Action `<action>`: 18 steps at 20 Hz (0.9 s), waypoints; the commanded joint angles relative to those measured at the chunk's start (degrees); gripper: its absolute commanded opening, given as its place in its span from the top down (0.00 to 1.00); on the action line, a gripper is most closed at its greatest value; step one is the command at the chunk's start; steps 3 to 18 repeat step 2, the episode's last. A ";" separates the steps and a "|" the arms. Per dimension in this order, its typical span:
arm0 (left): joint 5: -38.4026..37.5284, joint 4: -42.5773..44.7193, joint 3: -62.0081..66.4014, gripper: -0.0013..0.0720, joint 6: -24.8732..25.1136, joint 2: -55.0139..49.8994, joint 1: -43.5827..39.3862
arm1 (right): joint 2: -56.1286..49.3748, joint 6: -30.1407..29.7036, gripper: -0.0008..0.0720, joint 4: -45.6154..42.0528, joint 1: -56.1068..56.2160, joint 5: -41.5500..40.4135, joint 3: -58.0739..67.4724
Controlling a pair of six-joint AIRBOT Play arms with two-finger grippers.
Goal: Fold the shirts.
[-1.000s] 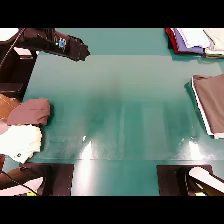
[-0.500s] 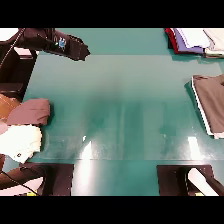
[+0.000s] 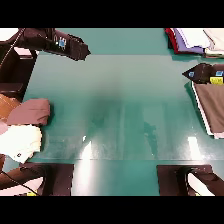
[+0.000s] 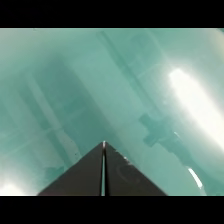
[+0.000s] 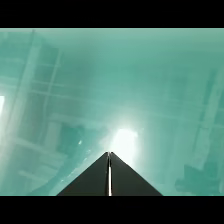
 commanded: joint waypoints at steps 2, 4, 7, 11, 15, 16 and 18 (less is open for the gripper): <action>0.04 0.00 0.02 0.95 0.00 0.00 0.00 | 0.04 0.02 0.97 0.17 2.01 -0.33 -0.02; 0.04 0.00 0.02 0.95 0.00 0.00 0.00 | 0.04 0.02 0.97 0.17 2.01 -0.33 -0.02; 0.04 0.00 0.02 0.95 0.00 0.00 0.00 | 0.04 0.02 0.97 0.17 2.01 -0.33 -0.02; 0.04 0.00 0.02 0.95 0.00 0.00 0.00 | 0.04 0.02 0.97 0.17 2.01 -0.33 -0.02; 0.04 0.00 0.02 0.95 0.00 0.00 0.00 | 0.04 0.02 0.97 0.17 2.01 -0.33 -0.02; 0.04 0.00 0.02 0.95 0.00 0.00 0.00 | 0.04 0.02 0.97 0.17 2.01 -0.33 -0.02; 0.04 0.00 0.02 0.95 0.00 0.00 0.00 | 0.04 0.02 0.97 0.17 2.01 -0.33 -0.02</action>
